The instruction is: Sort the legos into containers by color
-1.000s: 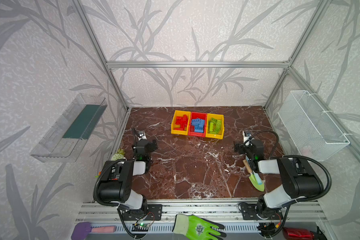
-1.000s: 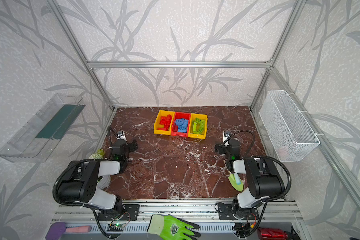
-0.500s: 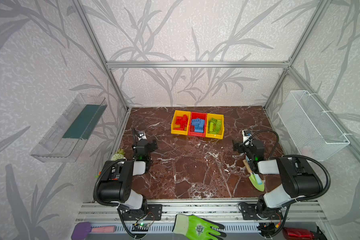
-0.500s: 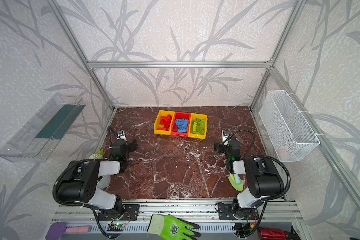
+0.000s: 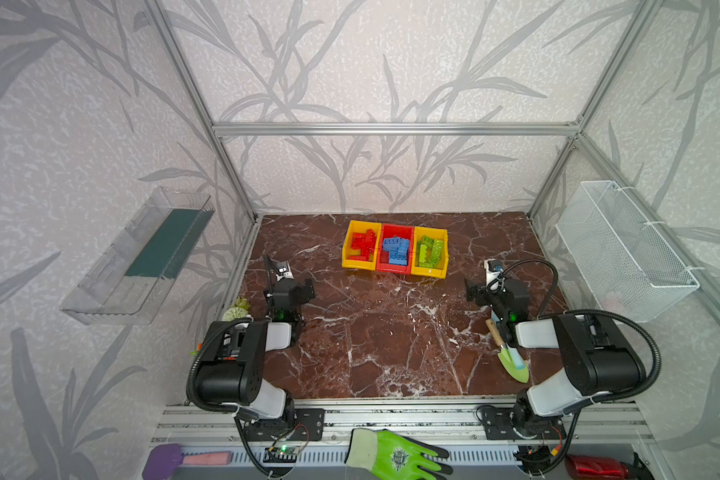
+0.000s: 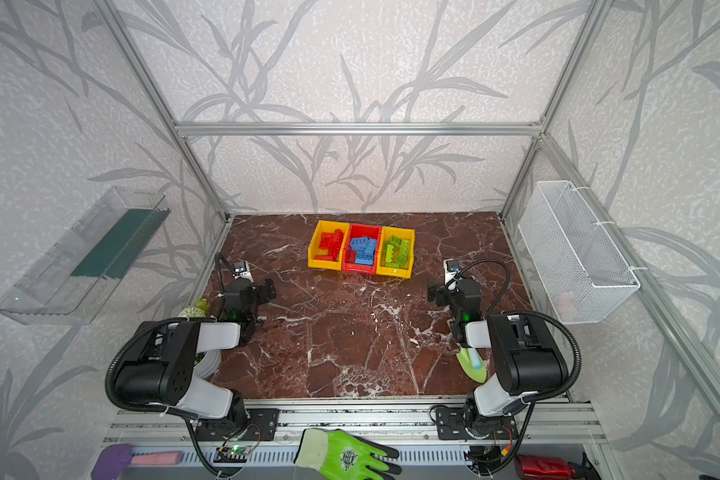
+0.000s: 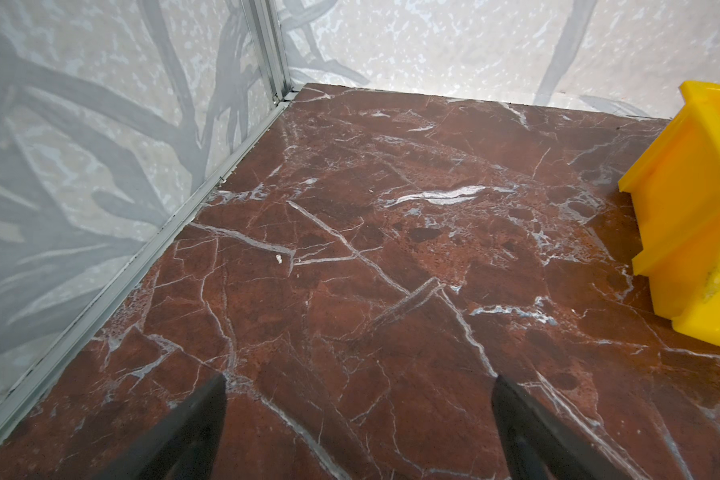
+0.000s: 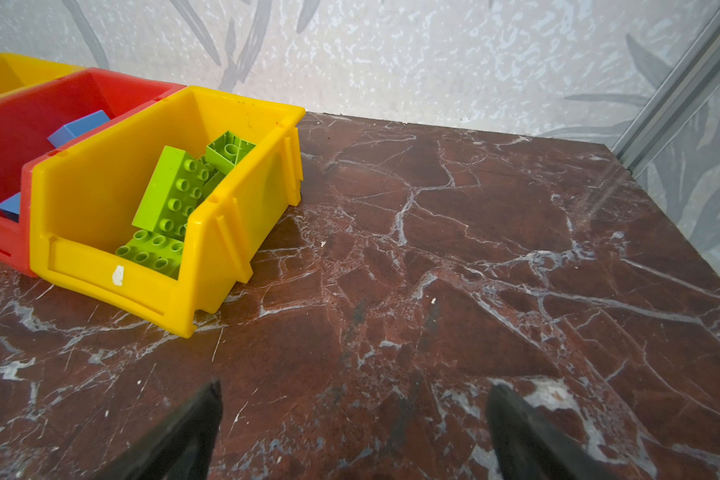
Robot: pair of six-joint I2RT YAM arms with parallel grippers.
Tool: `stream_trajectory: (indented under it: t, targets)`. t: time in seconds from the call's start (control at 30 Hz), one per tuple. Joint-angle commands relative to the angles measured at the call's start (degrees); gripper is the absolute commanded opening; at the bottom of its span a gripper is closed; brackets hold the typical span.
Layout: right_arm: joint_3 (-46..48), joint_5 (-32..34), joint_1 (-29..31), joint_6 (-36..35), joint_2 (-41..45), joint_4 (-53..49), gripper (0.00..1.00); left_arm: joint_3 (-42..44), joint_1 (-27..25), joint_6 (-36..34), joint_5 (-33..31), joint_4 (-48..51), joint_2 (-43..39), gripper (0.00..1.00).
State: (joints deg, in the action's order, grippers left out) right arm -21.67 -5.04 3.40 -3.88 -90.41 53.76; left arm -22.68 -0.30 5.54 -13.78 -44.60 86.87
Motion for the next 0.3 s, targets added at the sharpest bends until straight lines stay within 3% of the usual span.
stream_trajectory:
  t: [0.0, 0.27]
  targets:
    - [0.05, -0.23, 0.12, -0.03, -0.43, 1.97, 0.99, -0.97, 0.3, -1.15, 0.28, -0.65, 0.23, 0.99]
    - [-0.13, -0.06, 0.38, -0.17, -0.55, 1.73, 0.99, -0.97, 0.35, -1.15, 0.24, -0.59, 0.23, 0.99]
